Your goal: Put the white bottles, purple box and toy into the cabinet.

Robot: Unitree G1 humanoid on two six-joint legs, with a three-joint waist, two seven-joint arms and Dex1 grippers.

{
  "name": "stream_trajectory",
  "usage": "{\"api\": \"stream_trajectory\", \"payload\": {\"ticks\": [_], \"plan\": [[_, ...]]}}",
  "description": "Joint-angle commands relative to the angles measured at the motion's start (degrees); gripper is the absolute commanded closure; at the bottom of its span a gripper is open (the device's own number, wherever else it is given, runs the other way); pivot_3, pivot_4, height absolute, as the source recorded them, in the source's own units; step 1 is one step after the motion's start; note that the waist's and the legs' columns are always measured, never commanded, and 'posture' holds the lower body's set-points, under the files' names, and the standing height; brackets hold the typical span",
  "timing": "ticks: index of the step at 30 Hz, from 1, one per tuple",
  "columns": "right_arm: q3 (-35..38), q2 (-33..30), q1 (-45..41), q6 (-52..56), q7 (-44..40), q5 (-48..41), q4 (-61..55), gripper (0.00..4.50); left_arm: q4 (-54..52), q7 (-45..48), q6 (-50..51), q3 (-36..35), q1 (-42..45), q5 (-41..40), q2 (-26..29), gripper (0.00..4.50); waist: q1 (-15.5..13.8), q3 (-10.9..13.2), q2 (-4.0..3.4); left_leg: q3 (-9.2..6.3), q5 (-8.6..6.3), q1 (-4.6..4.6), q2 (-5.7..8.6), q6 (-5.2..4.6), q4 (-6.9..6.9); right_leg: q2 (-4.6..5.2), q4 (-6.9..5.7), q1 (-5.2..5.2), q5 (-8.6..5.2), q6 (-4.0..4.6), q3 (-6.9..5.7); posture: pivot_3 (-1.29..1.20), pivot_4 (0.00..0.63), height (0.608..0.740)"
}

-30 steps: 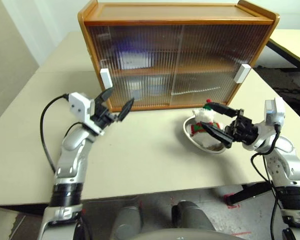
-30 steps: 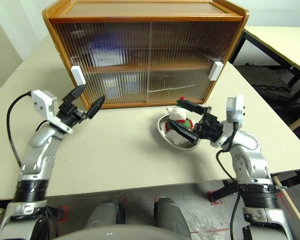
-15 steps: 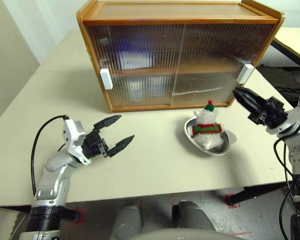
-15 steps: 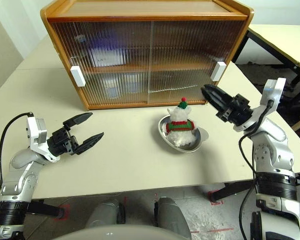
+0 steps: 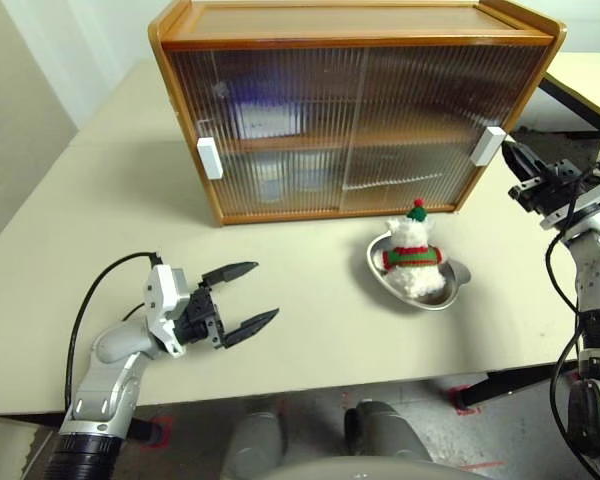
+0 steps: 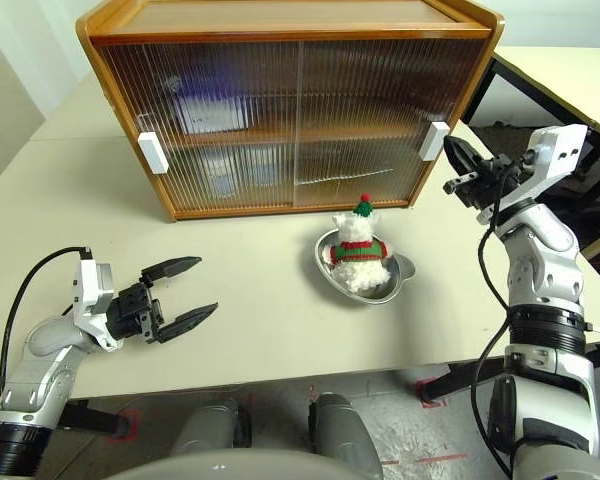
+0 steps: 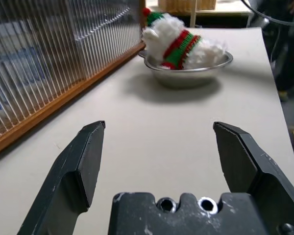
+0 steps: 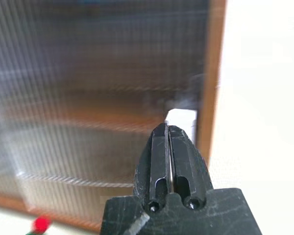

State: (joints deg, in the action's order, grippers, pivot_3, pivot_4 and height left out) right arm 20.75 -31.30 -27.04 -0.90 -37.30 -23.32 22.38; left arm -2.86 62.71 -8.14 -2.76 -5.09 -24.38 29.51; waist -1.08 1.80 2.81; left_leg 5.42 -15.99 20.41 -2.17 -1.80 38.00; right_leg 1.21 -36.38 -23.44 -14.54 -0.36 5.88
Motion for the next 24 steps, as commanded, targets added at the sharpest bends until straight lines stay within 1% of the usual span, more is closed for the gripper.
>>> {"api": "stream_trajectory", "payload": {"ticks": [1, 8, 16, 24], "plan": [[-0.23, -0.85, -0.57, -1.15, 3.46, 3.12, 2.01, 4.42, -0.09, -0.03, -0.68, 0.89, 0.21, 0.88, 0.11, 0.00, -0.01, 0.00, 0.00, 0.00, 0.00, 0.01, 0.00, 0.00, 0.00, 0.01, 0.00, 0.00, 0.00, 0.00, 0.00, 0.18, 0.000, 0.740], [-2.23, -0.94, -0.88, 0.95, 5.75, 6.35, 3.37, 4.42, 0.39, 0.03, -1.56, 2.34, 0.74, 1.32, -0.29, 0.00, 0.00, 0.00, -0.01, 0.00, 0.01, 0.01, 0.03, -0.02, -0.02, 0.45, 0.00, 0.00, -0.01, 0.01, -0.15, 0.18, 0.000, 0.740], [-4.53, -0.76, -2.46, 2.71, 6.37, 8.44, 4.17, 4.42, 1.09, 0.37, -2.44, 2.51, 1.28, 0.93, -0.16, 0.00, 0.04, 0.00, -0.02, 0.01, 0.04, 0.01, 0.15, -0.06, -0.01, 0.58, -0.03, 0.01, -0.01, -0.01, -0.19, 0.18, 0.000, 0.740], [-4.87, -1.17, -3.79, 2.75, 6.28, 8.75, 6.35, 4.42, 1.89, 0.36, -3.02, 2.28, 1.59, 0.56, -0.40, 0.00, 0.01, 0.00, -0.02, -0.02, 0.05, 0.02, 0.24, -0.09, -0.01, 0.65, -0.03, 0.03, -0.02, -0.02, -0.24, 0.18, 0.000, 0.740]]}}
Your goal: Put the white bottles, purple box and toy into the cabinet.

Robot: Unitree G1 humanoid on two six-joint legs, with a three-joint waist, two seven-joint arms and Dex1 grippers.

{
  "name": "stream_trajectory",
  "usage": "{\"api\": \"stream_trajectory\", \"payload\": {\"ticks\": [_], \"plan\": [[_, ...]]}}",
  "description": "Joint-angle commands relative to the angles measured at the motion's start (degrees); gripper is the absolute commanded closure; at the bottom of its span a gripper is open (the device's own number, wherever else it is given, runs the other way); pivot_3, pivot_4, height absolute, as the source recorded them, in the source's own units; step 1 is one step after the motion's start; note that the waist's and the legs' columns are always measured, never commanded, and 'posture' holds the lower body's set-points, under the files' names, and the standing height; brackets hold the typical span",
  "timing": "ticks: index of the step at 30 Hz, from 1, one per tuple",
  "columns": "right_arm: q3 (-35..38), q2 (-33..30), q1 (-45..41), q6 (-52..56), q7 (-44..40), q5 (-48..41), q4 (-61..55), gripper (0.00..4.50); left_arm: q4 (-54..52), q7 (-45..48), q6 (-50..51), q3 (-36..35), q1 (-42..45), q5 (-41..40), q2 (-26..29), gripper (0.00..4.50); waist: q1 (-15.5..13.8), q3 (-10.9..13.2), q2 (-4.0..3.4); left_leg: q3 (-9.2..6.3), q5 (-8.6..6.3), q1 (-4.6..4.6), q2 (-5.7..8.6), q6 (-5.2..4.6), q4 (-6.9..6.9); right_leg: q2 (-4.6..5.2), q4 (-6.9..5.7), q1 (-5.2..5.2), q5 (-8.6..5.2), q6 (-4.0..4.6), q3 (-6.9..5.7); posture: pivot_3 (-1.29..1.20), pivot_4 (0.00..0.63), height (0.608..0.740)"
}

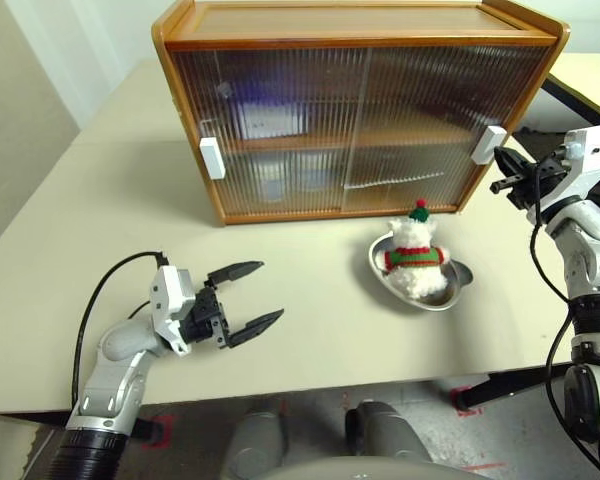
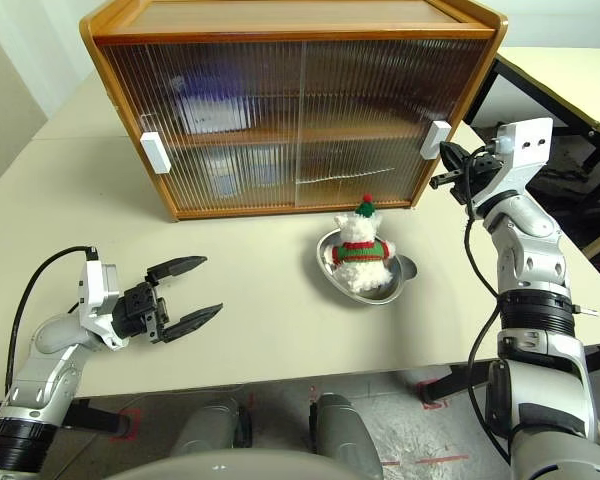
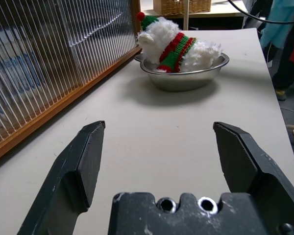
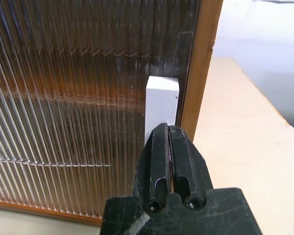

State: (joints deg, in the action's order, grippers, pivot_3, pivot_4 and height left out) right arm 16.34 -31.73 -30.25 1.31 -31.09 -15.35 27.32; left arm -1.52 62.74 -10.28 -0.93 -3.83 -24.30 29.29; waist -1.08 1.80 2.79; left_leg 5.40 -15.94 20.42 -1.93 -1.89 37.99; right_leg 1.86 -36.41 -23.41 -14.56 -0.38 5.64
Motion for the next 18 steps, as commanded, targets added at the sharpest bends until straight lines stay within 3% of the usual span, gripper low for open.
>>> {"api": "stream_trajectory", "payload": {"ticks": [1, 18], "plan": [[-0.30, -0.91, -0.57, 0.55, 0.10, 0.85, 1.68, 4.42, 0.68, 0.36, -0.98, 0.46, 0.34, 0.50, -0.19, 0.00, 0.02, 0.00, 0.00, 0.00, 0.00, 0.00, 0.00, 0.00, 0.00, 0.00, 0.00, 0.00, 0.00, 0.00, 0.00, 0.18, 0.000, 0.740], [-0.40, -0.56, -1.04, 0.03, 0.06, 0.85, 2.28, 4.42, 1.40, 0.60, -1.60, 0.74, 0.45, 0.93, 0.00, 0.00, 0.03, 0.00, 0.00, -0.01, 0.02, 0.00, 0.04, -0.03, 0.00, 0.02, -0.02, 0.01, 0.00, -0.02, 0.00, 0.18, 0.000, 0.740]]}}
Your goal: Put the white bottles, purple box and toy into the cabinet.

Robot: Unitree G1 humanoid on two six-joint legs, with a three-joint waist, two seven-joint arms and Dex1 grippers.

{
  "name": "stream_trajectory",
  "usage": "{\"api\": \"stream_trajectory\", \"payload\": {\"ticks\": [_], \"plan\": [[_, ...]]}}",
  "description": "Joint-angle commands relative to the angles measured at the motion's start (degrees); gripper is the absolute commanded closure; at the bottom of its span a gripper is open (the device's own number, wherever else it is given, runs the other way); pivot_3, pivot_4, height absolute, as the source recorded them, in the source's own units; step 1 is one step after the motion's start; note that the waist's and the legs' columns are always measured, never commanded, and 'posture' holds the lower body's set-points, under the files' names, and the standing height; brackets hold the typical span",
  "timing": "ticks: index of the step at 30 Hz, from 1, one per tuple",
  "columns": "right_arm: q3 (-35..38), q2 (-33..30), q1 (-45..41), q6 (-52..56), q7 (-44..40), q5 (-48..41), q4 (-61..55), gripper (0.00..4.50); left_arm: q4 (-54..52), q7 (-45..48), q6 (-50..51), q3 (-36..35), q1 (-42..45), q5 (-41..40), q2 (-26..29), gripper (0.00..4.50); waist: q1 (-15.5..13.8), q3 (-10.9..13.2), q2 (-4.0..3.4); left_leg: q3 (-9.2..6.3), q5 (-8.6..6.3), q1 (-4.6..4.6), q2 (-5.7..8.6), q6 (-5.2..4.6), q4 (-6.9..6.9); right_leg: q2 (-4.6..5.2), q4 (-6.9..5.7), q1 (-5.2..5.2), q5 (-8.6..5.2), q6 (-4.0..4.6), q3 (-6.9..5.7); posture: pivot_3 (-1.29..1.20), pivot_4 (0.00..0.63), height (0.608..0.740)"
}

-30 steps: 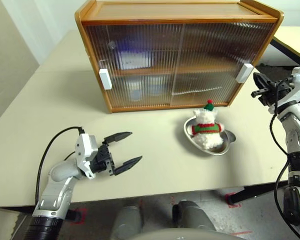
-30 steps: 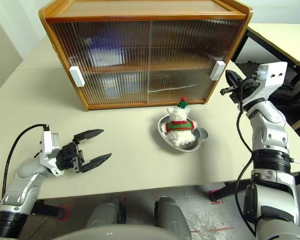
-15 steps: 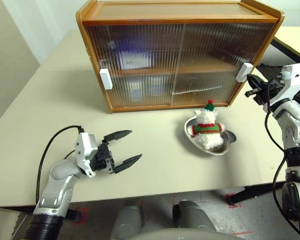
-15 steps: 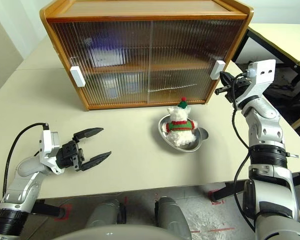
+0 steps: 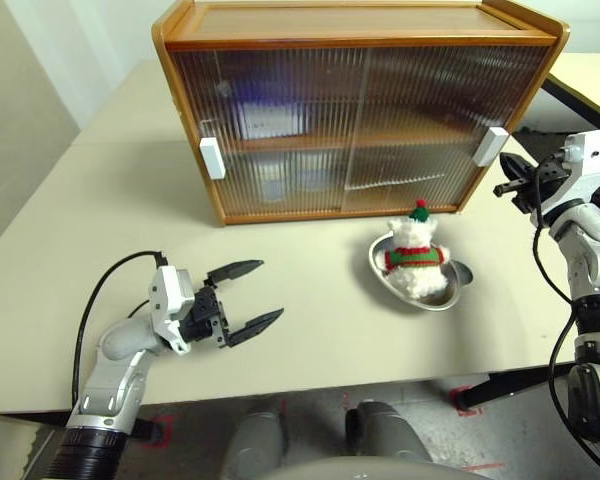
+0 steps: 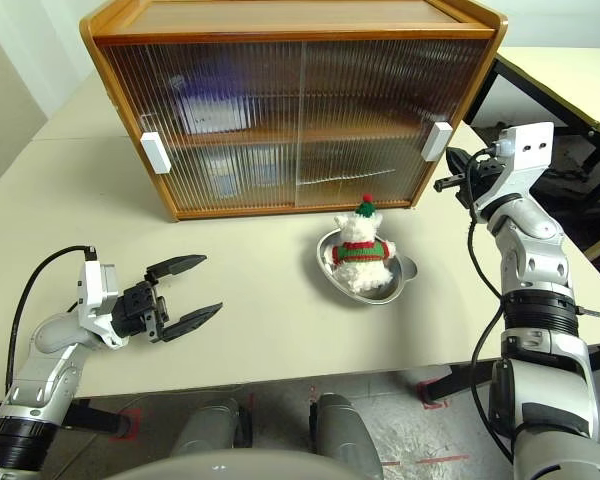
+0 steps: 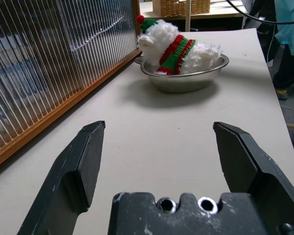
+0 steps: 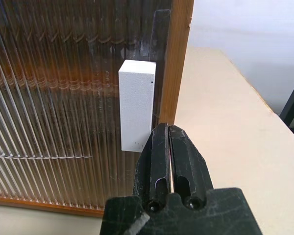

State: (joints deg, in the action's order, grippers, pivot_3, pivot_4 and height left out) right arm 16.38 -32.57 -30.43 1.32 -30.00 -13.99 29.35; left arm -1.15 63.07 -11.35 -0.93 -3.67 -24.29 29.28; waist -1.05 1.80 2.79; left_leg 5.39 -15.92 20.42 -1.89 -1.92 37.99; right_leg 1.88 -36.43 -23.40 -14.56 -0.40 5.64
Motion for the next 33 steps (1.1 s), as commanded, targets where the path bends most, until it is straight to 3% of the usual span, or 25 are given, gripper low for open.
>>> {"api": "stream_trajectory", "payload": {"ticks": [1, 22, 33], "plan": [[-0.53, 0.51, -0.95, 0.10, -1.24, -0.61, 0.17, 4.42, 1.05, 0.27, -0.52, 0.74, 0.30, 0.97, 0.04, 0.00, 0.00, 0.00, 0.00, 0.00, 0.00, 0.00, 0.00, 0.00, 0.00, 0.00, 0.00, 0.00, 0.00, 0.00, 0.00, 0.18, 0.000, 0.740], [-7.37, 8.26, -3.94, 1.51, -7.78, -0.60, -1.87, 4.42, 0.21, -0.84, 0.03, 1.14, 0.48, 1.59, -0.04, 0.00, -0.02, -0.01, -0.01, -0.04, 0.00, -0.03, -0.01, 0.00, 0.00, 0.01, -0.15, -0.01, 0.01, 0.00, -0.06, 0.20, 0.000, 0.740], [-11.01, 13.16, -6.09, 2.95, -6.89, -0.18, -4.32, 4.42, -1.67, -2.10, 0.84, 1.95, 0.00, 1.71, 0.04, 0.00, -0.12, -0.01, -0.02, -0.05, 0.00, -0.06, 0.01, 0.00, 0.01, 0.04, -0.34, -0.04, 0.01, 0.01, -0.11, 0.21, 0.000, 0.740]]}}
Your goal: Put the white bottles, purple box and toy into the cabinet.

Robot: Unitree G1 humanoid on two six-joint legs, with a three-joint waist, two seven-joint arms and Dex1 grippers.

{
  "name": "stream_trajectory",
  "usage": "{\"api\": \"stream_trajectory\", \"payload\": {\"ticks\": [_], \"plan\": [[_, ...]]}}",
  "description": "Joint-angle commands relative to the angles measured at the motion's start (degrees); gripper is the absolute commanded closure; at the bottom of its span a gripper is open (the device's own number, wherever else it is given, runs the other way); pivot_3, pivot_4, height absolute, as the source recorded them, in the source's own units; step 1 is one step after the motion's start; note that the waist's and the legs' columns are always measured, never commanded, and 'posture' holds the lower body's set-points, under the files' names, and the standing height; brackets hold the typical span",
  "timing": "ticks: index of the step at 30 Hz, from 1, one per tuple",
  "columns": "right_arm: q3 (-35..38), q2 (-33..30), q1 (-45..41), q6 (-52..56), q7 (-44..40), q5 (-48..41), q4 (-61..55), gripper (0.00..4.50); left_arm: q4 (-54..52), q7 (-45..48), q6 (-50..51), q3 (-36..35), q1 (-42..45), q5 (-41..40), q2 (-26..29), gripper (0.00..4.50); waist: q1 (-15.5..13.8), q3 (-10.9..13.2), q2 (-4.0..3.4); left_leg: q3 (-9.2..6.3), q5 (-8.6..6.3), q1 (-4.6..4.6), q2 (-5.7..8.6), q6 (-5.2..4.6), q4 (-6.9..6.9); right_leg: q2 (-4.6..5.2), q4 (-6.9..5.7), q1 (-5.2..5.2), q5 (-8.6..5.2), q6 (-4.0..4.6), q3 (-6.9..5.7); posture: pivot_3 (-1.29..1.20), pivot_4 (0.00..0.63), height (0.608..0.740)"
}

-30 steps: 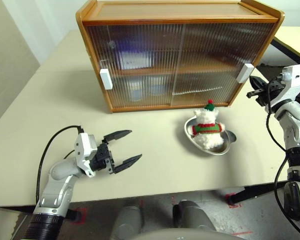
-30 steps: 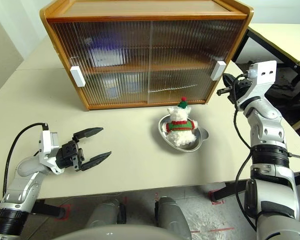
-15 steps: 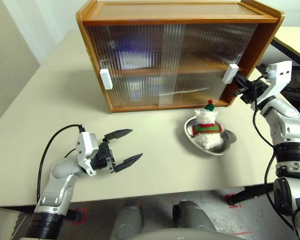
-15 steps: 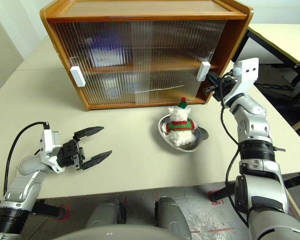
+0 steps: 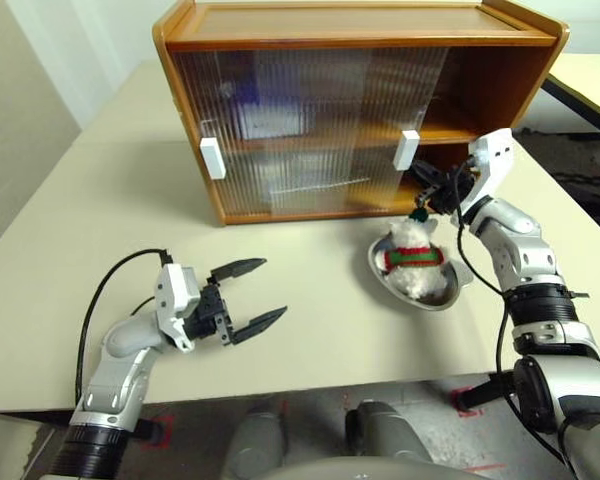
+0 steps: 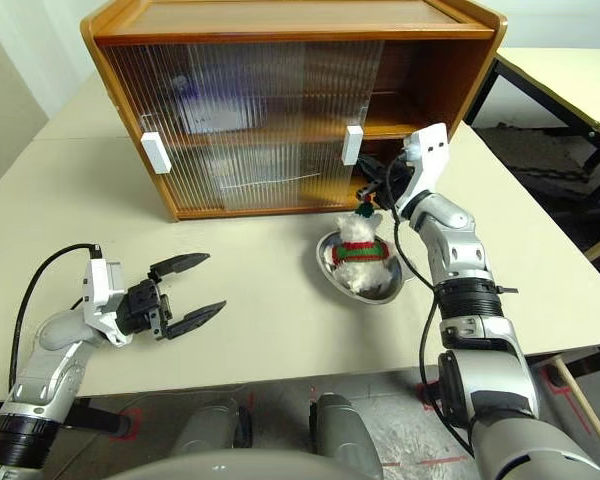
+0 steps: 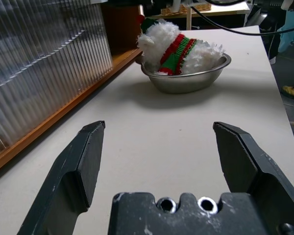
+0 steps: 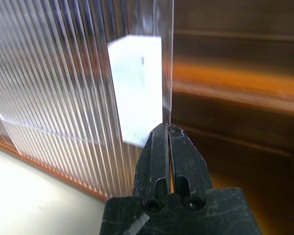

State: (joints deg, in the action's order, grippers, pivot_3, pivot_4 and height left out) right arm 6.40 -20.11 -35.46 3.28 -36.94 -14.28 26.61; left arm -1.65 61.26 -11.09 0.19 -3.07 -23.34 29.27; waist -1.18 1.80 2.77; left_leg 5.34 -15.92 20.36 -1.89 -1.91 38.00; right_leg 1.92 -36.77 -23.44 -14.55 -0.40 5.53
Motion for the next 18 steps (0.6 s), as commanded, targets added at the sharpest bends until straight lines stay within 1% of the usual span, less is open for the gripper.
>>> {"api": "stream_trajectory", "payload": {"ticks": [1, 9, 18], "plan": [[-1.38, 0.91, -1.47, 0.89, -0.20, 0.27, -1.59, 4.42, -1.35, -0.46, 0.77, 0.90, -0.72, 0.78, 0.09, 0.00, 0.01, 0.00, 0.00, -0.01, 0.00, 0.00, 0.00, 0.00, 0.00, 0.00, 0.00, 0.00, 0.00, 0.00, 0.00, 0.21, 0.000, 0.740], [-2.84, 3.17, -4.84, 1.74, -1.75, -0.11, -0.08, 4.42, -2.35, -2.12, 2.13, 0.18, -0.29, -0.44, -0.23, 0.00, 0.20, 0.02, -0.03, 0.00, -0.01, 0.00, 0.00, 0.01, 0.00, -0.01, -0.05, -0.03, 0.01, 0.01, 0.00, 0.21, 0.000, 0.740], [-4.68, 7.30, -4.82, 2.24, -3.02, -0.40, -1.43, 4.42, -2.00, -2.32, 2.08, 0.33, -0.25, -0.38, -0.29, 0.00, 0.26, 0.02, -0.05, 0.01, -0.01, -0.03, -0.01, 0.01, 0.00, -0.02, -0.11, -0.04, 0.01, 0.02, -0.01, 0.22, 0.000, 0.740]]}}
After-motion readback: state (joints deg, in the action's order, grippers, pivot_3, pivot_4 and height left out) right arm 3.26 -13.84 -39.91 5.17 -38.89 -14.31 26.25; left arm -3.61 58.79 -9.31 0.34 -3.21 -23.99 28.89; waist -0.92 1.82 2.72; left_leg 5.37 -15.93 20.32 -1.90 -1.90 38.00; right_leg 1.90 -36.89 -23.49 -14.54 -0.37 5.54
